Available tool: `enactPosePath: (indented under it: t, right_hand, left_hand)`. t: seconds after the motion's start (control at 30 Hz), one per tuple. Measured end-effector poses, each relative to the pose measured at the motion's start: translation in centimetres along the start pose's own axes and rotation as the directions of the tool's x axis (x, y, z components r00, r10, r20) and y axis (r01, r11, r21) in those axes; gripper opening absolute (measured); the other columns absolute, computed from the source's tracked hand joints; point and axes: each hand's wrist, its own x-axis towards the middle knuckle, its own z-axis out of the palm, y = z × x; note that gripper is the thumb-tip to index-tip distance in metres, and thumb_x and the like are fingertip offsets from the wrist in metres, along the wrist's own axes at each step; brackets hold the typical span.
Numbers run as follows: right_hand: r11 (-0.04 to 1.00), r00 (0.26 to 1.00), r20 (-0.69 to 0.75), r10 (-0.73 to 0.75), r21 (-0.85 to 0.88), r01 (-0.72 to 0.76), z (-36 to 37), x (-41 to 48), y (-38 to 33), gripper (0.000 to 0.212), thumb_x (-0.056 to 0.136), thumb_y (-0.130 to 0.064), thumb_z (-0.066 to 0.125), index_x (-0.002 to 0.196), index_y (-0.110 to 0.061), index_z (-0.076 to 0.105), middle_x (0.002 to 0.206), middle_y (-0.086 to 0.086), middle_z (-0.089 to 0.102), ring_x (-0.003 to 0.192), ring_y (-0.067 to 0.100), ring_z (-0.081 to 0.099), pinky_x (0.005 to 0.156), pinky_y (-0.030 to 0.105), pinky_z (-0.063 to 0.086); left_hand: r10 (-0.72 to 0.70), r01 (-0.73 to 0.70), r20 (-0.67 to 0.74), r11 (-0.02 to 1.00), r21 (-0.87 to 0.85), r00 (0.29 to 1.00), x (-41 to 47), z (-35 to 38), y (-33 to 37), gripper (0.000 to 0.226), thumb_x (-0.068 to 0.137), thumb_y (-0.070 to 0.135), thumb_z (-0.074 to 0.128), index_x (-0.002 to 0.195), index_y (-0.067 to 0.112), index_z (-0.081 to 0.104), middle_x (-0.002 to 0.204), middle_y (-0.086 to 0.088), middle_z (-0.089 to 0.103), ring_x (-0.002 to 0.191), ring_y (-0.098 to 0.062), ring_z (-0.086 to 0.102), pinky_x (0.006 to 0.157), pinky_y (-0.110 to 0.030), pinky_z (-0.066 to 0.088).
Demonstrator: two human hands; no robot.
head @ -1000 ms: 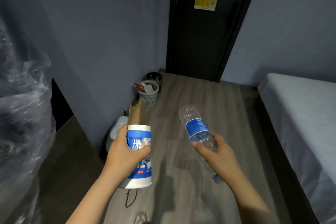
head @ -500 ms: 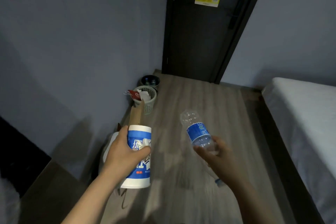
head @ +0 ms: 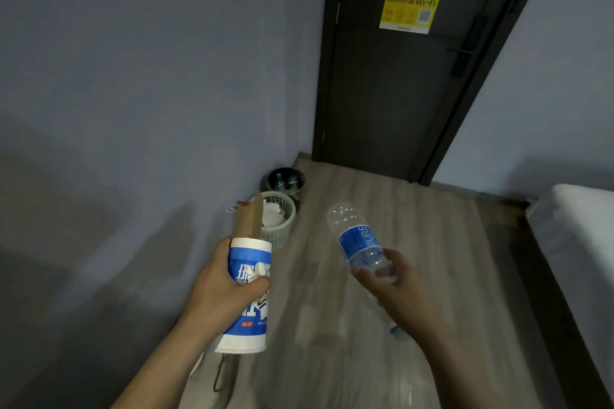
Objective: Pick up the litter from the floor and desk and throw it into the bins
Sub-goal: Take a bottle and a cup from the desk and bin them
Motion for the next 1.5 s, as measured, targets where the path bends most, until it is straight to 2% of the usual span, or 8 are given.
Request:
enactPosePath:
  t: [0.23, 0.4, 0.53, 0.7, 1.0, 1.2, 1.33, 1.5]
  right_hand:
    - [0.999, 0.999, 0.038, 0.018, -0.044, -0.017, -1.3, 9.8, -0.8, 0.067, 0.079, -0.049, 0.069, 0.135, -0.025, 0.042, 0.109, -0.001, 0.058, 0.076, 0.013, 0.064, 0.054, 0.029, 0.054]
    - [0.998, 0.998, 0.027, 0.048, -0.037, -0.047, -0.6, 17.4, -1.7, 0.065, 0.078, -0.049, 0.07, 0.133, -0.025, 0.045, 0.107, -0.001, 0.059, 0.079, 0.015, 0.065, 0.068, 0.035, 0.057]
    - [0.995, 0.997, 0.043, 0.063, -0.084, -0.059, 0.3, 23.7, -3.6, 0.068, 0.077, -0.052, 0.069, 0.135, -0.027, 0.041, 0.109, -0.001, 0.058, 0.077, 0.014, 0.065, 0.058, 0.037, 0.059]
    - [0.992, 0.997, 0.037, 0.067, -0.111, -0.062, 1.5, 31.7, -7.0, 0.072, 0.077, -0.052, 0.07, 0.137, -0.025, 0.04, 0.107, -0.003, 0.058, 0.085, 0.014, 0.063, 0.079, 0.04, 0.057]
    - [0.983, 0.991, 0.072, 0.109, -0.157, -0.097, 3.0, 42.6, -9.1, 0.075, 0.076, -0.056, 0.067, 0.139, -0.025, 0.04, 0.107, -0.004, 0.06, 0.085, 0.013, 0.063, 0.076, 0.031, 0.053]
    - [0.985, 0.985, 0.145, 0.09, -0.16, -0.066, 2.3, 52.9, -9.6, 0.07, 0.077, -0.054, 0.068, 0.135, -0.025, 0.041, 0.103, -0.005, 0.059, 0.083, 0.009, 0.062, 0.075, 0.032, 0.056]
    - [0.984, 0.979, 0.199, 0.041, -0.176, -0.005, 1.3, 60.1, -10.9, 0.065, 0.081, -0.049, 0.068, 0.135, -0.024, 0.042, 0.105, -0.004, 0.058, 0.08, 0.001, 0.056, 0.059, 0.017, 0.042]
    - [0.975, 0.952, 0.304, 0.026, -0.22, 0.043, 1.6, 67.4, -12.3, 0.062, 0.081, -0.049, 0.068, 0.132, -0.024, 0.044, 0.107, -0.004, 0.056, 0.084, 0.006, 0.056, 0.059, 0.014, 0.037]
  left_hand:
    - [-0.055, 0.055, -0.005, 0.998, 0.013, 0.999, 8.6, 2.9, 1.9, 0.046, 0.072, 0.002, 0.075, 0.093, 0.032, 0.048, 0.081, 0.004, 0.065, 0.059, 0.003, 0.064, 0.042, -0.008, 0.043]
    - [-0.075, 0.075, 0.004, 0.997, -0.01, 0.997, 16.4, 4.3, 2.7, 0.045, 0.073, 0.002, 0.074, 0.103, 0.027, 0.051, 0.082, 0.0, 0.067, 0.061, -0.006, 0.067, 0.047, -0.011, 0.044]
    - [-0.063, 0.064, 0.019, 0.997, -0.048, 0.998, 23.4, 4.6, 4.0, 0.042, 0.074, 0.001, 0.073, 0.095, 0.031, 0.052, 0.079, 0.0, 0.068, 0.06, -0.002, 0.067, 0.045, -0.011, 0.044]
    - [-0.038, 0.039, 0.062, 0.999, -0.009, 0.997, 32.3, 3.7, 5.9, 0.044, 0.073, 0.005, 0.075, 0.091, 0.036, 0.049, 0.079, 0.001, 0.068, 0.064, -0.001, 0.067, 0.048, -0.012, 0.045]
    - [-0.108, 0.101, 0.099, 0.993, 0.067, 0.989, 44.1, 5.5, 6.6, 0.048, 0.073, 0.011, 0.077, 0.09, 0.04, 0.043, 0.08, 0.006, 0.065, 0.06, -0.003, 0.064, 0.05, -0.014, 0.044]
    - [-0.16, 0.155, 0.052, 0.984, 0.093, 0.986, 52.2, 8.3, 7.5, 0.051, 0.073, 0.016, 0.078, 0.106, 0.033, 0.044, 0.09, 0.009, 0.063, 0.073, -0.007, 0.064, 0.055, -0.021, 0.046]
    - [-0.179, 0.179, 0.001, 0.981, 0.073, 0.984, 57.0, 10.4, 8.7, 0.049, 0.073, 0.014, 0.078, 0.095, 0.042, 0.044, 0.089, 0.009, 0.065, 0.074, -0.006, 0.065, 0.058, -0.021, 0.047]
    - [-0.229, 0.232, -0.056, 0.971, 0.049, 0.972, 61.7, 11.7, 8.7, 0.049, 0.074, 0.012, 0.077, 0.095, 0.043, 0.045, 0.088, 0.009, 0.066, 0.075, -0.006, 0.065, 0.059, -0.019, 0.047]
